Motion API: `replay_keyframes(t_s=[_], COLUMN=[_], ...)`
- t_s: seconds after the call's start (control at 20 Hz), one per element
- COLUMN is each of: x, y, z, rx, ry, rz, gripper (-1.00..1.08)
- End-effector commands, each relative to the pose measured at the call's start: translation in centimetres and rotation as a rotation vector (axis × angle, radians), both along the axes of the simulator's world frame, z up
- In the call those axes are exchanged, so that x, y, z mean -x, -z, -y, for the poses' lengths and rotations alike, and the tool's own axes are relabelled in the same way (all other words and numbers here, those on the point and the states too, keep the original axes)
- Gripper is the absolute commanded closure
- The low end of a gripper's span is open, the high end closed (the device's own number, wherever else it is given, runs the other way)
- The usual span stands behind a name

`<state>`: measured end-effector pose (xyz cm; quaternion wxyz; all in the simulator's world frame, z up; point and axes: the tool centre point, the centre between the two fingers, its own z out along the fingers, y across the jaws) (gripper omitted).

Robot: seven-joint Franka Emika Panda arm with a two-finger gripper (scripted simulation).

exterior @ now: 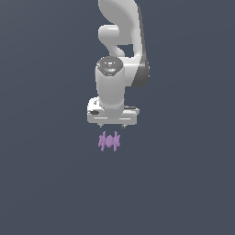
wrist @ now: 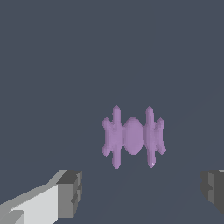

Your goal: Pick up the object and move it to a goal position.

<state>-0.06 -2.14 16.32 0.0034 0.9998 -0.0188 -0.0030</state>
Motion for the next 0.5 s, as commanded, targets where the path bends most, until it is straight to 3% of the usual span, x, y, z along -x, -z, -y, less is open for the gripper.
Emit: replay_keyframes(t_s=[0.0,0.45], x=[0.00,-0.05], y=[0.00,-0.09], z=[0.00,-0.80], rx=[0.000,0.008], ry=[0.000,-0.067], rz=[0.000,0.002], gripper=[-0.92,-0.92])
